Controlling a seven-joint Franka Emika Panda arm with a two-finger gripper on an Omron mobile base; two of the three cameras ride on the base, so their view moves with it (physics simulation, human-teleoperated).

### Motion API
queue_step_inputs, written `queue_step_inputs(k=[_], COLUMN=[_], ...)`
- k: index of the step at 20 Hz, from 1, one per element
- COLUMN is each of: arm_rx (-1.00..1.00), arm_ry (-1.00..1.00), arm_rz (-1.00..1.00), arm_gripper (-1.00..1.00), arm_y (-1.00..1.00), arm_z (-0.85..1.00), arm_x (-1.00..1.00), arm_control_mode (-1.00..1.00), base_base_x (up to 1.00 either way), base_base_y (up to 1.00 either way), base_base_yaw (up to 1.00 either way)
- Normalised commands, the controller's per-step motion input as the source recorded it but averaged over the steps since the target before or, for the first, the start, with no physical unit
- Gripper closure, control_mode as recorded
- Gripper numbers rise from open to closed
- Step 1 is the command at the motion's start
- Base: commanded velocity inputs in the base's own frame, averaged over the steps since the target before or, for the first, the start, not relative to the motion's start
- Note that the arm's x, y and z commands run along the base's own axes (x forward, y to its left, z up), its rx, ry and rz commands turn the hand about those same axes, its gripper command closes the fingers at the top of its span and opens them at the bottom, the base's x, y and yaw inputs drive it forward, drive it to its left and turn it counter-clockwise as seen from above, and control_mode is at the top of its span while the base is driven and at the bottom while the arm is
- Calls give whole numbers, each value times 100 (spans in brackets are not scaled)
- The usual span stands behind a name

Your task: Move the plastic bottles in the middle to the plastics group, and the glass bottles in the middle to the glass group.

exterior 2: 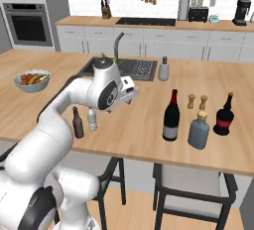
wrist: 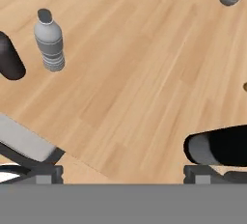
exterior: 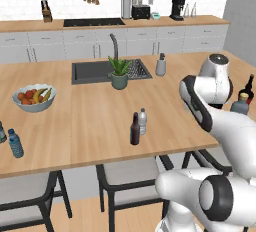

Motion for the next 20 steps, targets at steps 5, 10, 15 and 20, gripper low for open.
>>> queue_step_inputs(k=[5,10,15,20], arm_rx=[-3,4,11,6], arm_ry=[14,-2,-7,-6], arm_rz=[2,-1,-15,-27], arm_gripper=[-100,-100,-100,-100], arm_y=[100,79,53,21], arm_z=[-9,-13,-45,-2], arm_x=[28,27,3,-38], arm_control_mode=[-100,-100,-100,-100], base_base_x=[0,0,0,0], base_base_y=[0,0,0,0], base_base_yaw=[0,0,0,0])
